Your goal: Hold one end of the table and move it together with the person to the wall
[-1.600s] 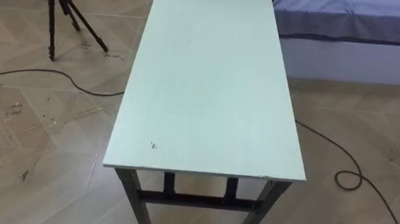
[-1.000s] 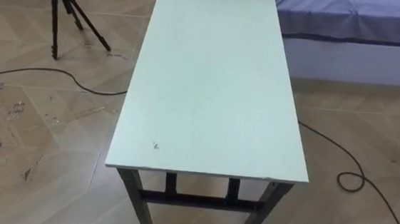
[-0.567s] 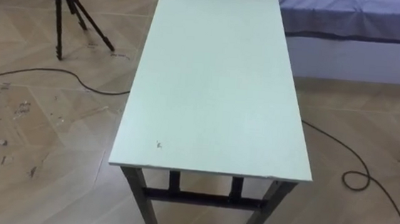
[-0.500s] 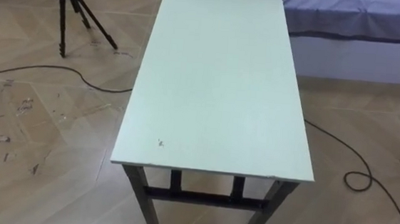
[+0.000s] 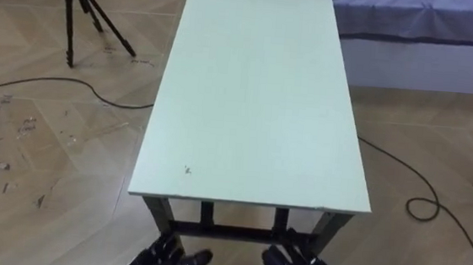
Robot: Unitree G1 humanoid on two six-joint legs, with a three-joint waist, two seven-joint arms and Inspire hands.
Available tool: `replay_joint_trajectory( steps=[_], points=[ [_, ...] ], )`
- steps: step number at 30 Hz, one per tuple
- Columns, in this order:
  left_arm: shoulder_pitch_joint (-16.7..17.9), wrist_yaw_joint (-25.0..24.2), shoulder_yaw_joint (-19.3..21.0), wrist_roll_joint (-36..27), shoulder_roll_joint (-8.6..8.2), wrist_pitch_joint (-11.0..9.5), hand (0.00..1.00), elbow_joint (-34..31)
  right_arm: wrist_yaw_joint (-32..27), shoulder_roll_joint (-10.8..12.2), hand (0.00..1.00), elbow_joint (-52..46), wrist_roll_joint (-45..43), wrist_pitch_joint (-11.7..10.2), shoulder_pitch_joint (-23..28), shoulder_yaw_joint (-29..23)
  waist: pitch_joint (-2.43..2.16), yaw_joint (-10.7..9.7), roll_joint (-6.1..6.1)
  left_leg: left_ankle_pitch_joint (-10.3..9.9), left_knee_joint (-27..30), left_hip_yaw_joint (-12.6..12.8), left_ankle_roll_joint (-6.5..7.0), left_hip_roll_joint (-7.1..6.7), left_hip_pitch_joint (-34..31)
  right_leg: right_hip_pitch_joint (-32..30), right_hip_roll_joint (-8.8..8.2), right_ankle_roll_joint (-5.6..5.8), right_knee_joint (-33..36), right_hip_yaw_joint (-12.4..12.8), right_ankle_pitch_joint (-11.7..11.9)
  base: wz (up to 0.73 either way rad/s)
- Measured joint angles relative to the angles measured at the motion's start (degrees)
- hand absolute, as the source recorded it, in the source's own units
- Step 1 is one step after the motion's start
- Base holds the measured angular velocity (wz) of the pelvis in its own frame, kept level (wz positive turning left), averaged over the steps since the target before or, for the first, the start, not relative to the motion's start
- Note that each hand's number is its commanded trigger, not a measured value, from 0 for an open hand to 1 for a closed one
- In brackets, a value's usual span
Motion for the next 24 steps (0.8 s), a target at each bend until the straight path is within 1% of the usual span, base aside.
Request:
replay_joint_trajectory(
  steps=[2, 4, 5, 6, 8, 11, 14, 15, 17, 19, 21, 24],
  points=[
    [0.5, -0.5, -2.4, -5.0, 1.27, 0.6, 0.00, -5.1, 0.3, -1.2, 0.00, -3.6, 4.5, 0.9, 0.0, 1.9, -0.04, -0.3, -0.06, 0.0, 1.0, -0.1, 0.09, -0.43, -0.4, -0.2, -0.50, 0.31, 0.1, -0.1, -0.2, 0.07],
    [0.8, -0.5, -4.0, -7.3, 2.09, 0.9, 0.00, -8.4, 0.7, -1.7, 0.00, -6.2, 6.1, 1.1, 0.2, 2.7, -0.09, -0.7, -0.08, 0.0, 1.1, -0.3, 0.13, -0.73, -0.4, -0.1, -0.81, 0.56, 0.2, -0.7, -0.4, 0.13],
    [0.9, -0.6, -4.4, -7.7, 2.50, 1.1, 0.00, -10.4, 0.9, -1.7, 0.00, -7.8, 6.8, 1.2, 0.2, 3.3, -0.17, -1.0, -0.28, 0.0, 1.2, -0.4, 0.19, -0.86, -0.4, 0.0, -0.89, 0.62, 0.2, -0.8, -0.4, 0.10],
    [1.0, -0.6, -4.6, -7.7, 2.73, 1.1, 0.00, -11.3, 1.0, -1.6, 0.00, -8.5, 6.8, 1.2, 0.2, 3.6, -0.24, -1.1, -0.41, 0.0, 1.2, -0.6, 0.19, -0.90, -0.4, 0.0, -0.89, 0.63, 0.2, -0.8, -0.4, 0.07],
    [1.2, -0.5, -4.8, -7.7, 3.10, 1.9, 0.00, -12.3, 0.9, -1.7, 0.00, -9.4, 6.8, 1.4, 0.6, 4.2, -0.53, -1.3, -0.92, 0.0, 1.2, -0.7, 0.21, -0.96, -0.3, 0.4, -0.78, 0.67, 0.3, -0.9, -0.4, 0.04],
    [1.3, -0.4, -4.7, -7.7, 3.06, 2.7, 0.00, -12.9, 1.0, -2.5, 0.00, -9.6, 6.8, 1.4, 0.5, 4.4, -0.57, -1.3, -0.95, 0.0, 1.2, -0.7, 0.21, -0.88, -0.2, 0.4, -0.85, 0.67, 1.1, -0.9, -0.4, -0.01],
    [1.3, -0.2, -4.7, -7.9, 3.26, 2.8, 0.00, -13.2, 1.0, -2.9, 0.00, -9.7, 6.8, 1.4, 0.1, 4.9, -0.51, -1.3, -0.95, 0.0, 1.2, -0.7, 0.21, -0.79, -0.2, 0.4, -0.87, 0.66, 1.2, -0.7, -0.4, 0.00],
    [1.3, -0.1, -4.7, -8.6, 3.45, 2.9, 0.00, -13.2, 0.8, -2.9, 0.00, -9.7, 6.9, 1.4, 0.0, 4.9, -0.45, -1.3, -0.91, 0.0, 1.2, -0.7, 0.22, -0.77, -0.2, 0.5, -0.87, 0.66, 1.2, -0.7, -0.4, 0.00],
    [0.7, 0.9, -4.6, -10.1, 3.62, 3.6, 0.00, -13.6, 0.7, -3.1, 0.00, -9.7, 6.9, 1.5, -0.5, 4.9, -0.05, -1.3, -0.76, 0.0, 1.2, -0.7, 0.27, -0.77, -0.1, 0.4, -0.84, 0.65, 1.3, -0.5, -0.4, 0.00],
    [0.3, 1.8, -4.6, -10.3, 3.68, 3.8, 0.00, -13.8, 0.6, -3.2, 0.00, -9.7, 6.9, 1.9, -1.0, 4.8, 0.14, -1.3, -0.72, 0.0, 1.4, -0.7, 0.30, -0.76, -0.2, 0.2, -0.86, 0.65, 1.6, -0.5, -0.4, 0.00],
    [-0.4, 2.3, -4.6, -12.4, 3.78, 4.2, 0.00, -13.8, 0.0, -3.4, 0.00, -9.8, 7.5, 2.4, -1.7, 4.7, 0.44, -1.1, -0.55, -0.2, 1.9, -0.7, 0.53, -0.76, -0.6, -0.4, -0.87, 0.65, 1.6, -0.4, -0.4, -0.02],
    [-0.7, 2.6, -4.6, -14.8, 3.84, 4.4, 0.00, -14.0, -1.4, -3.8, 0.00, -10.8, 7.6, 2.7, -1.9, 4.8, 0.48, -1.0, -0.53, -0.2, 2.1, -0.6, 0.53, -0.77, -1.1, -0.9, -0.85, 0.65, 1.6, -0.2, -0.4, 0.00]
  ],
)
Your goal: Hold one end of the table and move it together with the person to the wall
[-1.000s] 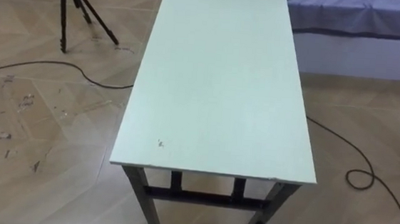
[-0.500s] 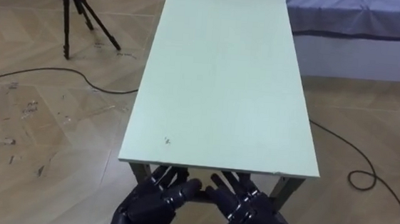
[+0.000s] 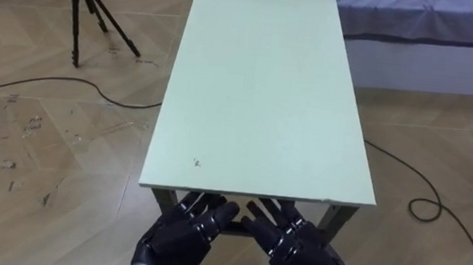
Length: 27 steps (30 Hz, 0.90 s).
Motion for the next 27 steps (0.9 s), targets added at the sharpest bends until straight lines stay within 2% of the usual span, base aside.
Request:
replay_joint_trajectory(
  steps=[4, 10, 17, 20, 24, 27],
  points=[
    [0.0, 1.4, 0.0, -0.9, 0.23, 0.2, 0.00, -0.7, -1.1, 0.2, 0.00, -0.4, 0.6, 0.0, -0.1, 0.1, -0.06, 0.7, 0.21, 0.0, 0.4, 0.0, 0.00, -0.02, -0.3, -0.3, 0.13, -0.02, 0.3, -0.3, 0.0, -0.02],
    [-1.3, 3.9, 0.3, -5.0, 0.35, 0.3, 0.00, 0.3, -6.0, -0.2, 0.00, -0.4, 8.6, 0.0, -1.4, 2.4, 0.09, 1.4, 0.49, 0.0, -0.1, 0.1, 0.05, 0.11, 0.7, 0.4, 0.11, -0.11, 0.3, 0.4, 0.1, -0.03],
    [-3.6, 8.4, 3.2, -6.5, 0.24, 1.0, 0.00, 2.0, -11.5, -0.3, 0.00, -0.5, 13.5, 0.2, -3.2, 2.1, 0.25, 1.4, 0.76, 0.2, 0.0, 0.2, 0.23, 0.05, 0.7, 0.3, 0.22, -0.09, 0.3, 0.4, 0.1, 0.00],
    [-5.1, 8.5, 3.2, -6.4, -0.06, 1.7, 0.00, 4.1, -13.1, -0.3, 0.00, -0.5, 13.5, 0.2, -3.9, 1.9, 0.44, 1.4, 1.14, 0.2, -0.1, 0.3, 0.25, 0.02, 0.7, 0.2, 0.16, -0.07, 0.3, 0.4, 0.1, -0.01],
    [-6.3, 8.6, 3.2, -6.4, -0.30, 2.3, 0.00, 6.8, -15.4, -0.4, 0.00, -0.5, 16.3, 0.1, -4.5, 1.0, 0.36, 1.4, 1.37, 0.2, -0.1, 0.7, 0.25, 0.03, 0.6, 0.1, 0.23, -0.07, 0.2, 0.7, 0.1, -0.05],
    [-6.3, 8.6, 3.4, -9.0, -0.30, 2.9, 0.00, 7.8, -16.4, -0.3, 0.00, -0.5, 20.1, -0.5, -5.0, -1.0, 0.30, 1.7, 1.34, 0.2, -0.2, 0.7, 0.25, -0.04, 0.6, 0.1, 0.26, -0.07, 0.1, 0.7, 0.1, -0.01]
  ],
)
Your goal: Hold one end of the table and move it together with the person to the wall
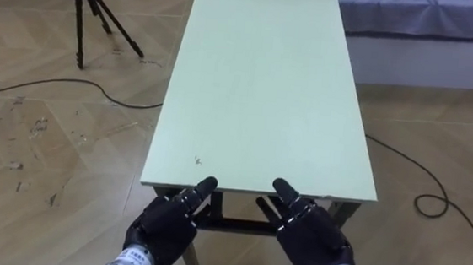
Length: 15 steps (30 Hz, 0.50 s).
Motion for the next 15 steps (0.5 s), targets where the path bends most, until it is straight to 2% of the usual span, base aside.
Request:
replay_joint_trajectory(
  steps=[3, 5, 11, 15],
  points=[
    [0.0, 0.0, 0.2, -4.6, -0.30, 0.5, 0.00, 1.0, -1.1, 0.3, 0.00, 0.2, 2.2, 0.1, -0.2, -0.8, -0.21, 0.0, -0.15, 0.0, -0.2, 0.1, 0.00, 0.04, 0.0, 0.1, -0.03, 0.00, 0.1, 0.0, 0.0, -0.04],
    [0.0, 0.0, 1.7, -6.3, -1.30, 1.5, 0.00, 1.7, -1.3, 1.3, 0.00, 0.4, 2.3, 0.3, -0.2, -1.4, -0.29, -0.2, -0.22, 0.0, -0.7, 0.1, 0.00, 0.13, 0.4, 0.1, -0.06, 0.00, 0.3, 0.0, 0.0, -0.04],
    [-0.7, 0.0, 2.4, -6.4, -1.82, 1.8, 0.00, 2.6, -2.2, 1.7, 0.00, 0.8, 4.4, 0.2, -0.2, -2.1, -0.68, -0.2, -0.69, 0.0, -1.2, 0.4, 0.00, 0.15, 1.0, 0.2, 0.02, 0.02, 0.4, 0.2, 0.0, -0.02],
    [-1.0, 0.3, 2.6, -6.4, -1.86, 2.2, 0.00, 2.7, -3.2, 2.0, 0.00, 0.8, 4.4, 0.1, -0.2, -3.2, -0.69, -0.2, -0.69, 0.0, -1.1, 0.5, 0.00, 0.15, 1.1, 0.1, -0.02, 0.01, 0.3, 0.3, 0.1, 0.00]
  ],
)
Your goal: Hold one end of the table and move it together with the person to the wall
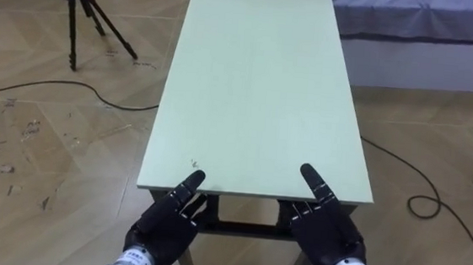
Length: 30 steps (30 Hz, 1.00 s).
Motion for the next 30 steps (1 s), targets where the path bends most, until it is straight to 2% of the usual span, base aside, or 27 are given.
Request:
replay_joint_trajectory(
  steps=[4, 13, 22, 30],
  points=[
    [0.0, 0.3, 0.0, 0.0, -0.01, 0.2, 0.00, 0.0, -0.4, 1.0, 0.00, 0.0, 0.1, -0.4, 0.0, -0.9, -0.11, -0.1, 0.15, 0.0, 0.0, 0.1, 0.00, 0.00, 0.0, 0.1, 0.02, 0.00, -0.2, 0.0, 0.0, 0.00],
    [-0.2, 0.7, 1.0, 0.1, -0.26, 1.5, 0.00, 0.0, -1.0, 1.1, 0.00, 0.0, 0.2, -0.2, 0.0, -1.5, -0.10, -0.6, 0.15, 0.0, -0.1, -0.2, 0.00, 0.00, 0.0, 0.5, -0.05, 0.00, 0.0, -0.1, 0.0, 0.01],
    [-0.8, 1.9, 1.8, -3.5, -0.18, 1.5, 0.00, -3.4, -0.9, 2.0, 0.00, 0.3, 0.5, -0.4, -0.8, -1.7, -0.03, -1.7, 0.21, 0.0, 0.9, -0.7, 0.00, -0.08, -1.1, 0.1, -0.09, -0.01, -0.2, -0.8, 0.0, 0.03],
    [-0.8, 3.7, 1.8, -4.3, -0.34, 1.5, 0.00, -4.2, -0.9, 2.0, 0.00, 0.4, 0.7, -0.9, -0.9, -1.7, 0.12, -1.6, 0.51, 0.0, 1.2, -0.7, 0.00, -0.08, -1.1, 0.1, -0.05, -0.02, -1.0, -0.6, 0.0, 0.00]
  ],
)
